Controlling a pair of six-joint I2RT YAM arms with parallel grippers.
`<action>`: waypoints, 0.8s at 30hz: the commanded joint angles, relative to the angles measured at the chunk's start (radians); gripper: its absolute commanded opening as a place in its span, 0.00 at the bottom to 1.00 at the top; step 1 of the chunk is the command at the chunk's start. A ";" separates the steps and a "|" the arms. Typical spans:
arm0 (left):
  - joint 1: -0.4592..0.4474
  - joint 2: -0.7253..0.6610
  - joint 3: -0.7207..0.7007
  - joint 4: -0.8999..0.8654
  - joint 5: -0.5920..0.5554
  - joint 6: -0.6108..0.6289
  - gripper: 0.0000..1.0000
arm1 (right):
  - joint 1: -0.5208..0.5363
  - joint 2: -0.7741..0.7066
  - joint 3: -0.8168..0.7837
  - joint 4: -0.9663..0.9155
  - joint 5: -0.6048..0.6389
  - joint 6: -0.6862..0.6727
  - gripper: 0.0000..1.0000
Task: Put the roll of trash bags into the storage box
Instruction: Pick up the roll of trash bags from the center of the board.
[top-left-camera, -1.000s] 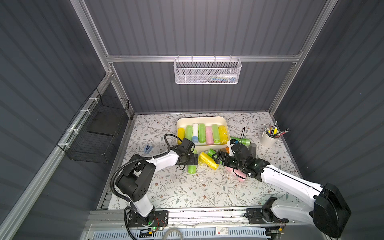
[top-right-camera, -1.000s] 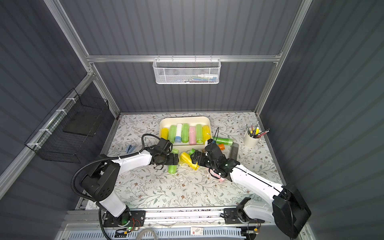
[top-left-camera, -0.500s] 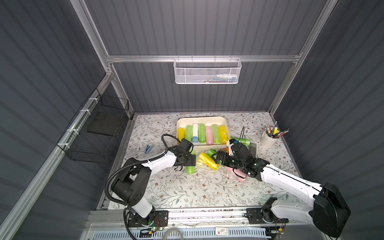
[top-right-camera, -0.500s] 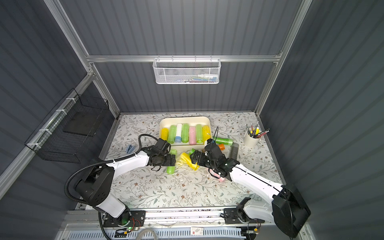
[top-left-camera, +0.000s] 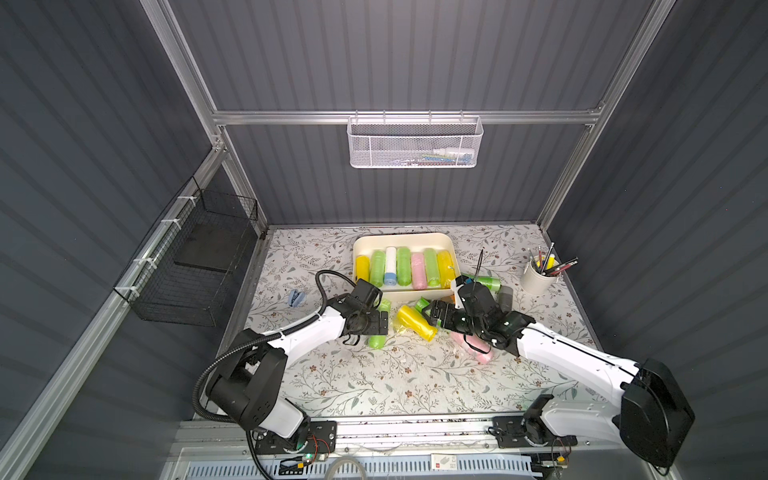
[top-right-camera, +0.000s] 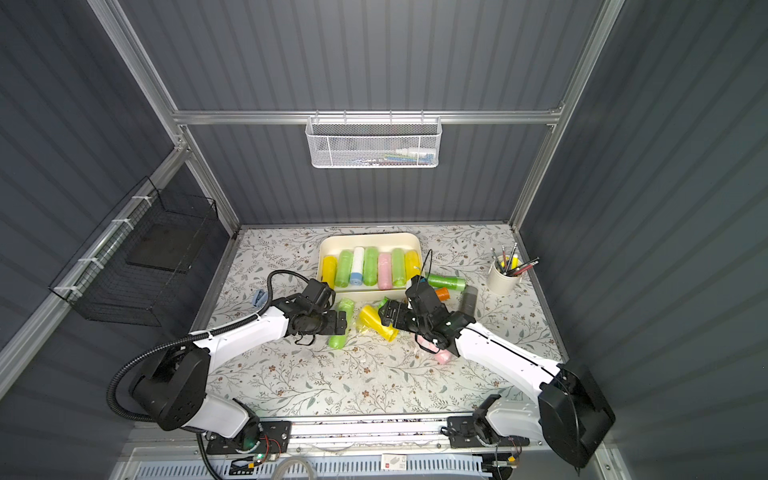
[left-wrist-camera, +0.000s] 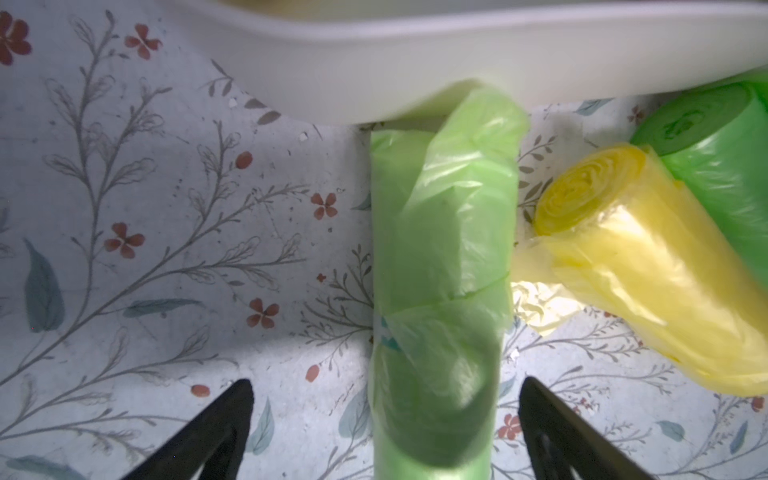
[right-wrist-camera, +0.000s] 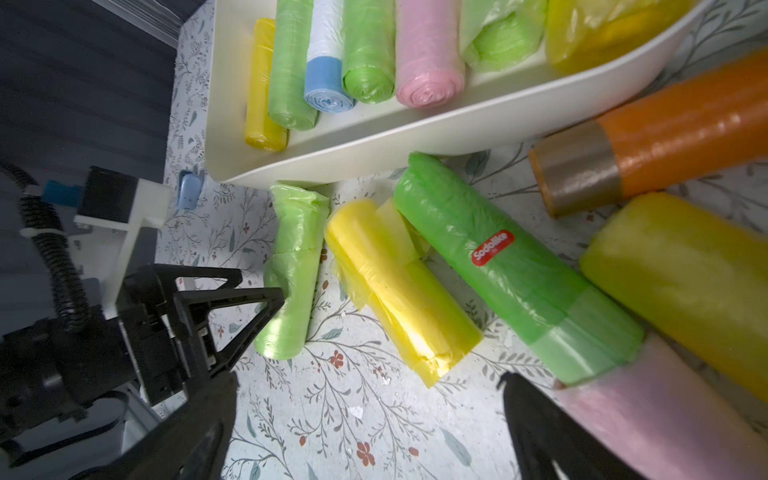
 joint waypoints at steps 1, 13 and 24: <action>-0.003 -0.024 0.004 -0.022 0.025 0.011 1.00 | 0.015 0.035 0.050 -0.106 0.055 -0.044 0.99; -0.002 0.097 0.023 -0.004 -0.025 0.060 0.99 | 0.022 0.048 0.059 -0.095 0.040 -0.045 0.99; -0.002 0.136 0.061 0.039 -0.004 0.072 0.58 | 0.022 0.022 0.040 -0.095 0.048 -0.034 0.99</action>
